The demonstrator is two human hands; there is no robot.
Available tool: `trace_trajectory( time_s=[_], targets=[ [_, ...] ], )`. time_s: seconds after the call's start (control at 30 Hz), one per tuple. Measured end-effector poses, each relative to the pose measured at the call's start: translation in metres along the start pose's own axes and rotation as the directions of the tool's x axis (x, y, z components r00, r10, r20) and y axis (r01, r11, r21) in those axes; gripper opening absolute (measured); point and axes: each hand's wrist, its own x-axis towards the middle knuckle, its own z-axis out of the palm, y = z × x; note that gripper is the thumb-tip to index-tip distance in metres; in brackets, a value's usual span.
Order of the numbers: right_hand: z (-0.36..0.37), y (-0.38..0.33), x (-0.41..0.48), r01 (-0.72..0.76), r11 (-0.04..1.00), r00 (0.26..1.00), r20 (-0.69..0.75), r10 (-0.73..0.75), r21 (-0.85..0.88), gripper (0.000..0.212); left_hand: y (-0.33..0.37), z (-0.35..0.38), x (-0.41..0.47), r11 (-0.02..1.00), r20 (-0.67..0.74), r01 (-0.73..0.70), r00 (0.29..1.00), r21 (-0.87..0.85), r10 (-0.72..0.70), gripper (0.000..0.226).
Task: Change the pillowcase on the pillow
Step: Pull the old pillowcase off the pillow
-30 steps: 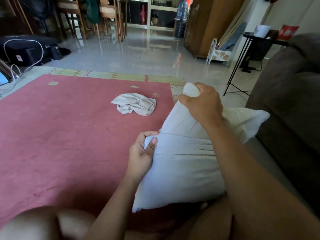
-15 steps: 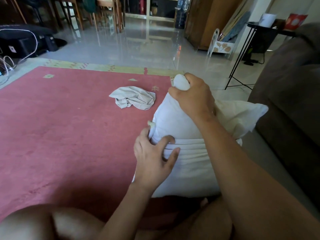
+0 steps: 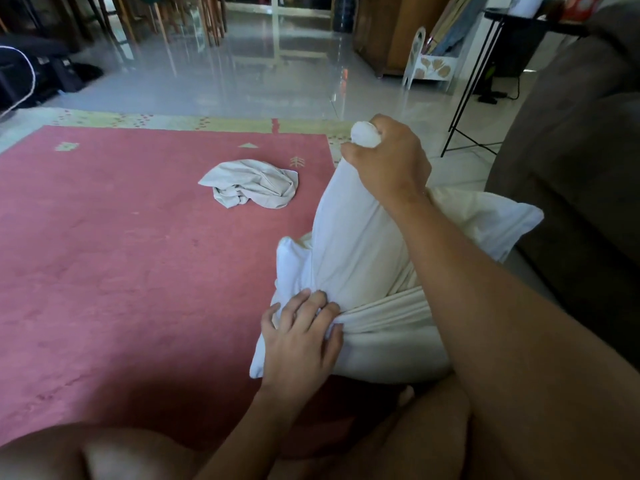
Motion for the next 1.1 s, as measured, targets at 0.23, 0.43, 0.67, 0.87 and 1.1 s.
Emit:
trace_trajectory(
  time_s=[0.23,0.43,0.67,0.87,1.1],
  targets=[
    [0.015,-0.010,-0.001,0.155,0.987,0.919,0.360,-0.159,0.042,0.052,0.029,-0.013,0.033,0.992,0.074,0.127,0.989,0.017,-0.128,0.038],
    [-0.012,0.076,-0.015,0.113,0.993,0.878,0.472,-0.078,-0.045,0.058,0.017,0.023,0.031,0.989,0.331,0.004,0.942,0.147,-0.052,0.049],
    [0.029,0.200,-0.084,-0.119,0.956,0.596,0.750,0.286,-0.269,0.067,-0.043,0.039,0.071,0.970,0.709,0.226,0.669,0.092,-0.223,0.061],
    [0.061,0.210,-0.081,-0.364,0.890,0.631,0.631,0.452,-0.273,0.098,-0.022,0.054,0.113,0.968,0.587,0.237,0.773,0.087,-0.242,0.060],
    [0.027,0.187,-0.091,-0.088,0.990,0.460,0.878,0.135,-0.107,0.039,0.027,0.116,0.186,0.989,0.662,0.139,0.738,0.041,-0.131,0.064]
  ],
)
